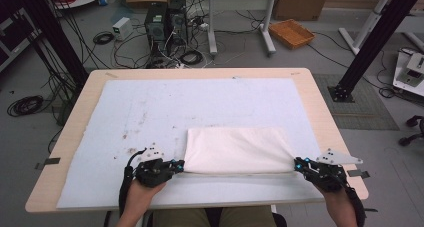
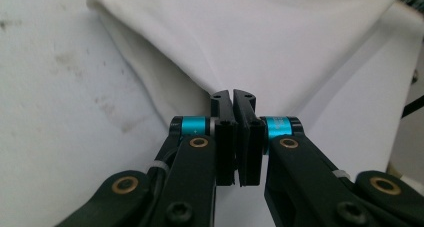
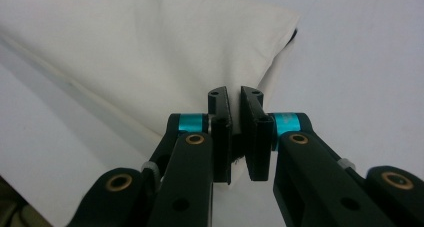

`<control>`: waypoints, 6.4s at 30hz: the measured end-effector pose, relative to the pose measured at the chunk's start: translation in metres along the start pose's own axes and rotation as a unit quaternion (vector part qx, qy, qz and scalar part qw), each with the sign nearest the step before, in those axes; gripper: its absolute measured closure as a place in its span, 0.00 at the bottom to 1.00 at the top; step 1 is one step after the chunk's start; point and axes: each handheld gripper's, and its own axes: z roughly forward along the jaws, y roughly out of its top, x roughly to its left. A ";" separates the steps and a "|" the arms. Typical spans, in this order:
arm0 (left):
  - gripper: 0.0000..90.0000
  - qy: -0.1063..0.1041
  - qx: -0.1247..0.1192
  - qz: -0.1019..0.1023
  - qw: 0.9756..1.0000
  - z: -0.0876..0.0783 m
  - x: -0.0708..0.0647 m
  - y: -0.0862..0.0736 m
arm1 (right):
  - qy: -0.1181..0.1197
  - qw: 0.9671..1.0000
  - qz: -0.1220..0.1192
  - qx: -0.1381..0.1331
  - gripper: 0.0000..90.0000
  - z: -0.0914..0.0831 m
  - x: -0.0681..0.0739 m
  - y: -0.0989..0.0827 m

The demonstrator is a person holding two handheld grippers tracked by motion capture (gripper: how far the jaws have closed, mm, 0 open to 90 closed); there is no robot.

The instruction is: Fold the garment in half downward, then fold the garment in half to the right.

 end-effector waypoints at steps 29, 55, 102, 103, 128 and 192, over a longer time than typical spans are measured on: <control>0.20 0.036 -0.194 -0.003 0.980 -0.023 0.032 0.008 | -0.044 0.992 0.027 -0.114 0.22 0.001 -0.032 0.020; 0.20 0.048 -0.146 0.005 0.988 -0.012 0.018 0.007 | -0.055 0.991 0.032 -0.120 0.22 -0.004 -0.032 0.011; 0.95 0.079 0.019 -0.033 0.996 0.012 -0.015 -0.006 | 0.039 0.988 -0.077 -0.124 0.22 0.031 0.041 0.098; 0.95 0.079 0.019 -0.033 0.996 0.012 -0.015 -0.006 | 0.039 0.988 -0.077 -0.124 0.22 0.031 0.041 0.098; 0.95 0.071 0.016 -0.031 0.997 0.012 -0.011 -0.007 | 0.112 0.981 -0.146 0.065 0.39 0.222 0.143 0.196; 0.95 -0.113 -0.008 0.018 0.993 0.134 -0.112 0.125 | 0.073 0.995 -0.035 -0.061 0.95 0.118 -0.010 0.139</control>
